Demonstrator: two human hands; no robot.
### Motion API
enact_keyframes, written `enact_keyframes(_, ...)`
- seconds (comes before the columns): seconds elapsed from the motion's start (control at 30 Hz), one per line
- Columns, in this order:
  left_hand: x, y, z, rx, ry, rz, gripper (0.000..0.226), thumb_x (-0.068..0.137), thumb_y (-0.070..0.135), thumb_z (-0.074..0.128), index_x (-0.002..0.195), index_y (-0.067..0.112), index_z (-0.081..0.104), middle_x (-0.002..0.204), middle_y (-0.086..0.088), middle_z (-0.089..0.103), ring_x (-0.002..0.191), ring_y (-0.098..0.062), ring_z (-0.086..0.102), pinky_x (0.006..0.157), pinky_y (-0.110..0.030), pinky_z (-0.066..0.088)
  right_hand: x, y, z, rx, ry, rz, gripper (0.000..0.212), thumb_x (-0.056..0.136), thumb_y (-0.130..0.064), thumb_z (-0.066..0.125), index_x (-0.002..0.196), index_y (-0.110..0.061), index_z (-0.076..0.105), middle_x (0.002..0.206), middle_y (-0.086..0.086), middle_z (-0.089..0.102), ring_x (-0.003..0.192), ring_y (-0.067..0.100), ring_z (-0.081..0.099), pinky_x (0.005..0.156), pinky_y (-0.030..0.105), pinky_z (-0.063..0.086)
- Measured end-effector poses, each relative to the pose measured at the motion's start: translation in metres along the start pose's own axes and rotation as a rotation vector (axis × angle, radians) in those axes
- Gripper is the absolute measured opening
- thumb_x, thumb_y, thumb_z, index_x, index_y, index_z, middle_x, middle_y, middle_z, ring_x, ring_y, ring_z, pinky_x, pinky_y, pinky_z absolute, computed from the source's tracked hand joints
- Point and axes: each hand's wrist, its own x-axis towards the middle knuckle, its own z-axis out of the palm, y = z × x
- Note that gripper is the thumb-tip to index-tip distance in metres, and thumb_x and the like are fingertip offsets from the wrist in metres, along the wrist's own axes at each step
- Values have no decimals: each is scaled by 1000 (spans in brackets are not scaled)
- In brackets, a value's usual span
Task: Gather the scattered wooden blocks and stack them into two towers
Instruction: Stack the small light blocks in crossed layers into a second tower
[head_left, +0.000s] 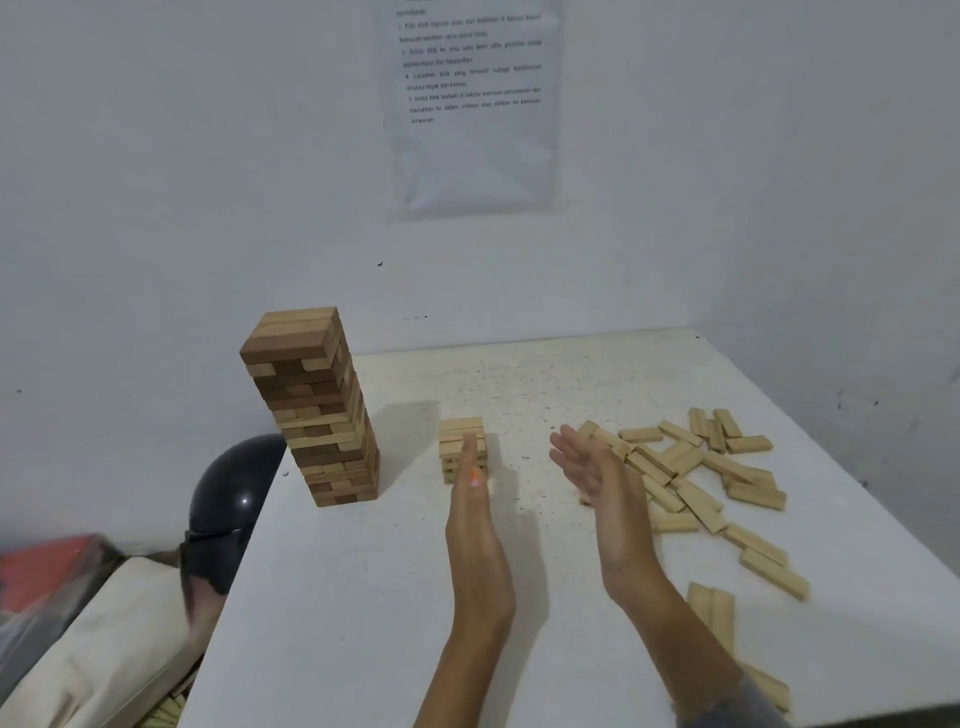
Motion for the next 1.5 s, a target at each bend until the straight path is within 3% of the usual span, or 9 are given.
enact_keyframes(0.23,-32,-1,27,102,-137,33,36,99,9,48,128,30,53,128,22,57,120,8,48,102,-13,37,-22,-8,-48,-9,145,-73,30,99,-8,42,104,-14,71,98,2,74,91,15,68,79,21,52)
enact_keyframes(0.53,-51,-20,64,352,-435,108,34,90,4,57,108,32,59,112,19,60,106,6,52,86,-5,38,-39,-12,-112,-202,257,-38,29,91,5,50,89,-14,72,85,6,73,73,12,63,72,22,49)
enact_keyframes(0.73,-56,-38,69,634,-584,162,26,93,27,61,119,31,59,113,17,48,108,-7,40,94,-23,32,-54,-4,-152,-681,138,95,16,84,-16,72,95,-27,70,89,-6,63,72,3,52,65,9,40)
enact_keyframes(0.87,-55,-39,71,822,-680,146,38,96,36,55,134,34,50,118,11,33,113,-9,28,87,-21,18,-60,12,-161,-1026,20,112,43,74,-43,79,111,-37,60,92,-11,48,75,0,42,70,15,33)
enact_keyframes(1.03,-50,-37,72,886,-641,127,29,99,28,50,127,32,56,129,4,36,123,-16,30,76,-22,12,-58,14,-164,-921,82,101,43,73,-33,82,111,-29,64,94,-5,48,74,2,43,70,19,34)
enact_keyframes(1.17,-49,-40,72,871,-615,139,26,98,34,52,123,29,58,125,4,38,117,-12,32,78,-23,13,-61,9,-162,-769,126,91,41,73,-17,83,106,-25,60,96,-4,53,75,3,45,62,6,36)
enact_keyframes(1.27,-51,-44,72,822,-603,198,27,94,34,59,119,25,59,113,5,41,106,-10,39,86,-24,24,-65,12,-162,-680,111,33,40,73,-10,82,102,-28,60,89,-8,59,79,8,52,64,10,38)
enact_keyframes(1.33,-50,-44,73,704,-582,171,28,91,24,64,118,17,62,105,2,46,94,-12,52,83,-14,38,-66,16,-161,-573,123,-15,39,76,0,76,100,-26,61,86,-5,60,77,11,56,67,12,41)
enact_keyframes(1.5,-50,-39,72,575,-541,165,28,96,18,58,123,12,59,95,-3,54,74,-4,51,67,-4,38,-69,7,-163,-299,232,66,27,89,6,40,96,-13,58,77,7,60,72,13,62,73,22,45)
